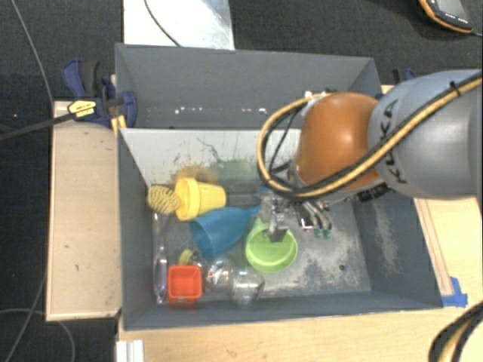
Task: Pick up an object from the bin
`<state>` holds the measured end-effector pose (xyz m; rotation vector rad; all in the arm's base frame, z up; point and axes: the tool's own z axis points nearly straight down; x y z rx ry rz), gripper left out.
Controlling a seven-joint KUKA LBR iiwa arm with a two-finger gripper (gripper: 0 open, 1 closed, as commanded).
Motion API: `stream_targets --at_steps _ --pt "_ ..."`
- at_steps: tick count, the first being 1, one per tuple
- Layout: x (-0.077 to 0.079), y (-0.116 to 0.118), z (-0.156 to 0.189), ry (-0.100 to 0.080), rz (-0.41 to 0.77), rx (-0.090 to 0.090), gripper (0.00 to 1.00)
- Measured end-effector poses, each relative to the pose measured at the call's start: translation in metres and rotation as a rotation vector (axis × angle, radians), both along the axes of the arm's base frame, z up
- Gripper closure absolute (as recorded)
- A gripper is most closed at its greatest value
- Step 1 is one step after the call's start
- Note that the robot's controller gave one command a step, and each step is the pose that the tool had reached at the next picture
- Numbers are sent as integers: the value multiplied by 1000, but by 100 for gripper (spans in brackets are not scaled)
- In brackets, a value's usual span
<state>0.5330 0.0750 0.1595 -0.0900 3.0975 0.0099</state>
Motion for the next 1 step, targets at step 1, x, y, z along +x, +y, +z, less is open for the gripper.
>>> stream_targets --at_steps 1 --pt "25 29 -32 -10 211 -10 100"
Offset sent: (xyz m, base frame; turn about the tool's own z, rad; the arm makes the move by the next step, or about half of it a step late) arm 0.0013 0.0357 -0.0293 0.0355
